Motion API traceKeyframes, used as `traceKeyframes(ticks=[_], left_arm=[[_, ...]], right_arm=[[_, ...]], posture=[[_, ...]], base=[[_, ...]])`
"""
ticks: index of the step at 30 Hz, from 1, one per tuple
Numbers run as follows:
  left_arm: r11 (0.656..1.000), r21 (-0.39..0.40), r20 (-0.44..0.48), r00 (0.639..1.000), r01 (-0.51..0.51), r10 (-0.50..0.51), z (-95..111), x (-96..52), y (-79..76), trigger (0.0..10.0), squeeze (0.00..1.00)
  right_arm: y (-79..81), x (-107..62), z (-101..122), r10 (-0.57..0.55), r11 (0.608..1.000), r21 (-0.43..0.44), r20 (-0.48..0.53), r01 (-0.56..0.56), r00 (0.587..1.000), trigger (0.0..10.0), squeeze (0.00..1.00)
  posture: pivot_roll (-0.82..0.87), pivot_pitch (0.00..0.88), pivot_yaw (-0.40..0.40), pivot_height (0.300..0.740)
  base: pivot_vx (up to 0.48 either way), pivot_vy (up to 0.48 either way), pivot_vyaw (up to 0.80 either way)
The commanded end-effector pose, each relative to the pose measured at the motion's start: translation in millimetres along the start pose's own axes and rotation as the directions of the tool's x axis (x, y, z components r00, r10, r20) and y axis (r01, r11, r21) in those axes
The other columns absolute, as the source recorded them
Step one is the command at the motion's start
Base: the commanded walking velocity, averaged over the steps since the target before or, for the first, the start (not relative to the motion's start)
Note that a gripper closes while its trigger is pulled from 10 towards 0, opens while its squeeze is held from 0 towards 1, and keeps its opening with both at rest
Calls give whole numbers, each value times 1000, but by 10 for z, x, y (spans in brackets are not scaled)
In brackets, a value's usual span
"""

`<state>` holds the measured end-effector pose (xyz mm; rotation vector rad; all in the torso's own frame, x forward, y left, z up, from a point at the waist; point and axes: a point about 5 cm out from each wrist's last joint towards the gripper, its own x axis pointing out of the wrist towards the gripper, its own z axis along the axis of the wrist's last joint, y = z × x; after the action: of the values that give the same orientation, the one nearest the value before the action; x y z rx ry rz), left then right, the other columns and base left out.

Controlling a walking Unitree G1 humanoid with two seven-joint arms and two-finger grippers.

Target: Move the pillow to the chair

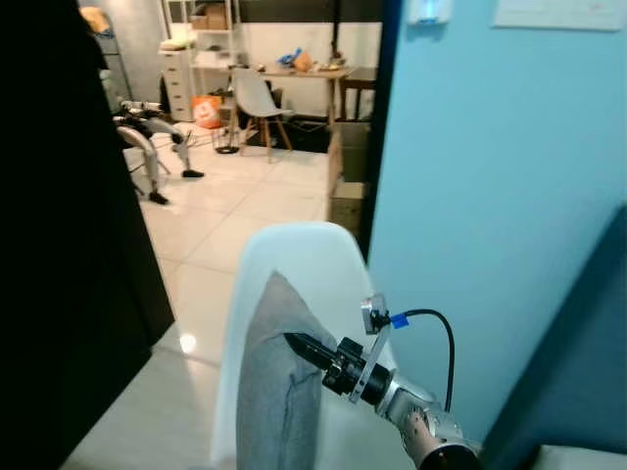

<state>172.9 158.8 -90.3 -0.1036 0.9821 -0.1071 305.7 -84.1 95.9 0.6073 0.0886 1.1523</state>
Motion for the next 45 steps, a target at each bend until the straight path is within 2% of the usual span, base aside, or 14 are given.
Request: traceKeyframes(ticks=[1,4,6,7,9,10,12,15,26,33,35,37,40,45], left_arm=[[1000,3,-25,1000,6,-6,-76,-13,1,10000,0],[1000,2,-26,1000,6,-6,-80,-13,-1,10000,0],[1000,3,-28,1000,7,-7,-85,-13,-3,10000,0],[1000,2,-29,1000,6,-6,-91,-14,-5,10000,0],[1000,-1,-32,999,4,-4,-104,-16,-8,10000,0],[1000,-1,-32,999,4,-4,-104,-16,-8,10000,0],[1000,-3,-35,999,2,-2,-118,-19,-6,10000,0],[1000,-4,-38,999,1,-1,-133,-24,1,10000,0],[1000,-4,-39,999,-2,2,-154,-34,26,10000,0],[1000,-9,-33,999,-3,3,-159,-38,35,10000,0],[1000,-12,-35,999,-5,4,-172,-43,40,10000,0],[1000,-12,-35,999,-5,4,-172,-43,40,10000,0],[1000,-14,-42,999,-8,7,-205,-53,53,10000,0],[1000,-14,-45,999,-9,8,-221,-58,60,10000,0]], right_arm=[[206,152,138,180,983,12,77,-181,981,10000,0],[204,206,188,166,985,35,120,-172,979,10000,0],[104,247,207,62,997,37,131,-67,989,10000,0],[-49,247,181,-91,995,41,110,87,990,10000,0],[-296,134,88,-368,930,1,26,368,930,10000,0],[-296,134,88,-368,930,1,26,368,930,10000,0],[-425,-36,-22,-520,854,-13,-76,520,851,10000,0],[-495,-182,-112,-609,791,-19,-119,612,784,10000,0],[-538,-265,-249,-710,694,52,-116,718,694,10000,0],[-630,-336,-128,-806,590,-16,-71,807,588,10000,0],[-688,-454,-20,-851,524,-8,-29,851,524,10000,0],[-688,-454,-20,-851,524,-8,-29,851,524,10000,0],[-757,-650,147,-891,453,18,31,891,452,10000,0],[-764,-706,137,-898,439,14,26,898,439,10000,0]], posture=[[-80,22,27,740],[-81,23,26,740],[-79,23,21,740],[-77,22,17,740],[-71,21,12,740],[-71,21,12,740],[-67,22,10,740],[-66,23,12,730],[-54,36,20,700],[-36,51,20,675],[-32,55,20,665],[-32,55,20,665],[-32,62,22,650],[-34,66,23,640]], base=[[0,0,0],[0,0,0],[0,0,0],[0,0,0],[0,0,0],[0,0,0],[0,0,0],[0,0,0],[0,0,0],[0,0,0],[0,0,0],[0,0,0],[0,0,0],[0,0,0]])
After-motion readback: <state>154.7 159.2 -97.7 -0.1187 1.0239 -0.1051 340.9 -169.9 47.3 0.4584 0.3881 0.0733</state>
